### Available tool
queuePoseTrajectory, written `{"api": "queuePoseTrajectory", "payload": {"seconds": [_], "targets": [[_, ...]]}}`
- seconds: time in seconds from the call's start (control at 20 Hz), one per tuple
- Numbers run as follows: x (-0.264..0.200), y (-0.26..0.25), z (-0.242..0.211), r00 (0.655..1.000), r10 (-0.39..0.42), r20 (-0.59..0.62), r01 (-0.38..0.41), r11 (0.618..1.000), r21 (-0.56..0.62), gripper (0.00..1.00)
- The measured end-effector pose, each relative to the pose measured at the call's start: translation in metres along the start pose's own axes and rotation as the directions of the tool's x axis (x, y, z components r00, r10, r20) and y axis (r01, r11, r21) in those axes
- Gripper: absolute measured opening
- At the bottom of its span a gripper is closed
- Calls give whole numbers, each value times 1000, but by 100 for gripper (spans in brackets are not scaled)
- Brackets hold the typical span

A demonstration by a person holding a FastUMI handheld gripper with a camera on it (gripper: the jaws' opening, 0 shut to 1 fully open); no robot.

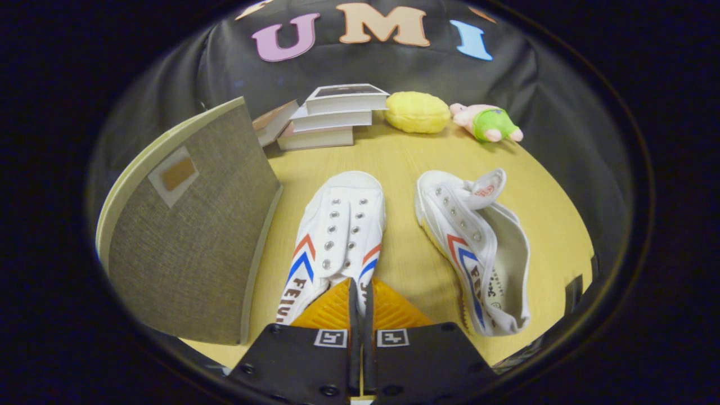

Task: Open the storage box then place both shoes into the box .Put the left shoe in first, then the right shoe, with the right side of both shoes facing outward in a uniform manner.

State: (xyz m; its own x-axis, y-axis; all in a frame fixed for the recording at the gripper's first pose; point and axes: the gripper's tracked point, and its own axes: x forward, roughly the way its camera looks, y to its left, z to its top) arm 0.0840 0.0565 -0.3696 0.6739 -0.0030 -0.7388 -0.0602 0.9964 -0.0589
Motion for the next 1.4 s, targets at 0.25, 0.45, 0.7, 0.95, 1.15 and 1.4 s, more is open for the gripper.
{"api": "queuePoseTrajectory", "payload": {"seconds": [0.25,0.45,0.7,0.95,1.15,1.4], "targets": [[-7,2,8,999,47,24,-49,994,97,6],[-13,6,8,990,137,-7,-129,942,309,4],[-22,9,20,982,190,11,-182,916,356,4],[-60,19,60,970,232,73,-241,871,428,4],[-94,26,98,958,262,115,-286,861,421,3],[-139,59,131,923,348,162,-384,845,372,4]]}}
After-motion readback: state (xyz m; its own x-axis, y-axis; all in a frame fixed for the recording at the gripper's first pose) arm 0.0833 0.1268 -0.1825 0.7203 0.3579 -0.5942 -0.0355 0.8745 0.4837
